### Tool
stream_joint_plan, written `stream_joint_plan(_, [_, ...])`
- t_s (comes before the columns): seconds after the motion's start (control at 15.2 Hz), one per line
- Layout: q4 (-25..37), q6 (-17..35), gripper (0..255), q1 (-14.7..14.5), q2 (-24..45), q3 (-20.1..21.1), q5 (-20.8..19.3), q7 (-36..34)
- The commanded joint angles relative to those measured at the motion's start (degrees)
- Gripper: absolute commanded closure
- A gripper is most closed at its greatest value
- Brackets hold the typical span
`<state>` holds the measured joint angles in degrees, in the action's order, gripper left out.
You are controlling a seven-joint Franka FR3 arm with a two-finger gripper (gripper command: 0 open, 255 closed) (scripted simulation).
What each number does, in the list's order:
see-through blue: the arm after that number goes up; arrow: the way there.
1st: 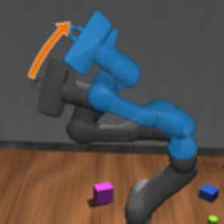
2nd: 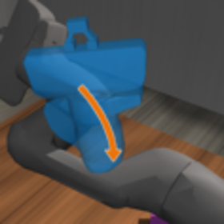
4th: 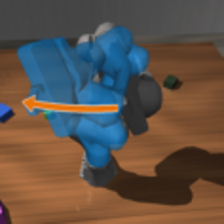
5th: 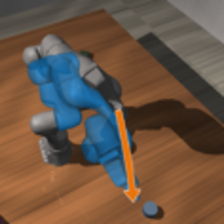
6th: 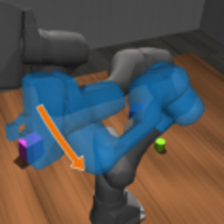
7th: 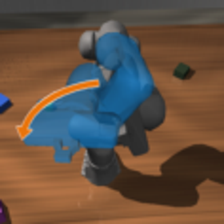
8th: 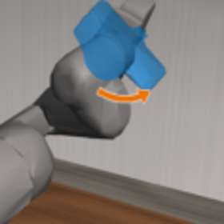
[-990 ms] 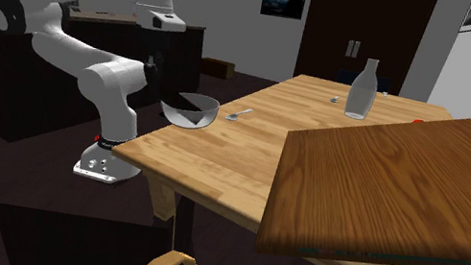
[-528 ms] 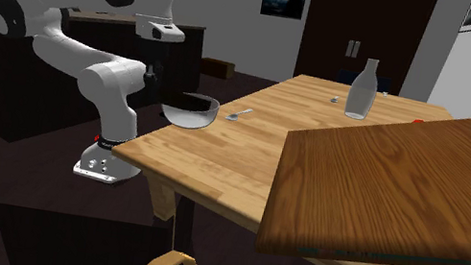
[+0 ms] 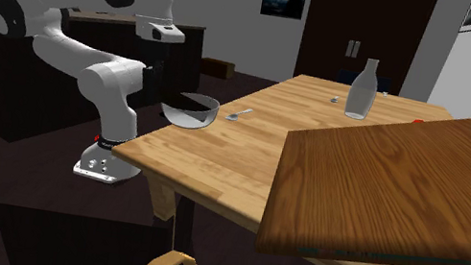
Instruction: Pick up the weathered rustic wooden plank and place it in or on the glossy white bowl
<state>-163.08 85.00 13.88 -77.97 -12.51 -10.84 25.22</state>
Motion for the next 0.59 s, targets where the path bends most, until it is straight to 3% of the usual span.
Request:
stream_joint_plan(0.0, [-0.01,0.00,0,0.00,0.00,0.00,0.00,0.00])
stream_joint_plan(0.13, [-0.01,0.00,0,0.00,0.00,0.00,0.00,0.00])
stream_joint_plan(0.4, [8.49,-4.66,0,-1.09,3.78,1.40,1.45,-0.03])
stream_joint_plan(0.53, [8.49,-4.65,0,-1.08,3.78,1.41,1.46,-0.02])
